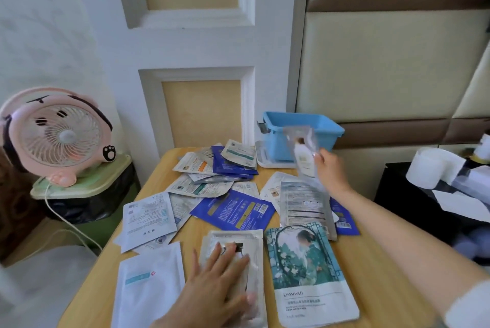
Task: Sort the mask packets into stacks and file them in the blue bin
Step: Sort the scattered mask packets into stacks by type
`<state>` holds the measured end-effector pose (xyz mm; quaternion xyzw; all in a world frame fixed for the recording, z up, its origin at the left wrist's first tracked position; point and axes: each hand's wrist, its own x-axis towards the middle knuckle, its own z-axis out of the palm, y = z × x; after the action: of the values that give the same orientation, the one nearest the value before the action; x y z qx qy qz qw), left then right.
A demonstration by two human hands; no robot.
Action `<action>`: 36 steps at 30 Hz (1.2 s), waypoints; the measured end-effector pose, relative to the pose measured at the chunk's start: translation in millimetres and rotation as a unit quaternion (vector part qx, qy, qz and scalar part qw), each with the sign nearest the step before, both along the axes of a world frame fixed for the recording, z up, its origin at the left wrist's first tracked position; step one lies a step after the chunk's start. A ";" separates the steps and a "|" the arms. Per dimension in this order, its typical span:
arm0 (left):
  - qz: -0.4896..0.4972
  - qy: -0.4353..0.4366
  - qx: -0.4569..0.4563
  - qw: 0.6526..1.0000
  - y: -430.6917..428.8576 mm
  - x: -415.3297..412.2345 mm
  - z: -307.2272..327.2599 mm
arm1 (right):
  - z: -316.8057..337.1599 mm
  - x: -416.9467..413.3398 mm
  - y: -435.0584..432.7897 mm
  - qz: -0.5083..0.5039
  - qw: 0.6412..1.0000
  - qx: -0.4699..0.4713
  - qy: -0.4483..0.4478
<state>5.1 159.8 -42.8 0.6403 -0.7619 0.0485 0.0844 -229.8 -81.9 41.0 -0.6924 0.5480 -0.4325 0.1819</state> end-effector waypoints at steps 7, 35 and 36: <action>-0.010 0.657 0.105 0.747 -48.9 -15.4 88.4 | 28.6 13.5 98.1 0.276 0.893 0.207 -0.289; -0.047 0.100 -0.018 0.994 -7.4 -6.5 21.6 | -46.5 -2.2 11.8 0.033 0.909 0.271 0.316; -0.055 0.063 0.013 0.996 -6.4 -9.8 17.7 | -47.5 -1.5 6.6 0.015 0.908 0.274 0.316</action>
<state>-4.8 153.4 -25.1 0.6005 -0.7895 -0.0066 0.1262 -231.4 -75.3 -6.5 -0.7240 0.6631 -0.0211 0.1890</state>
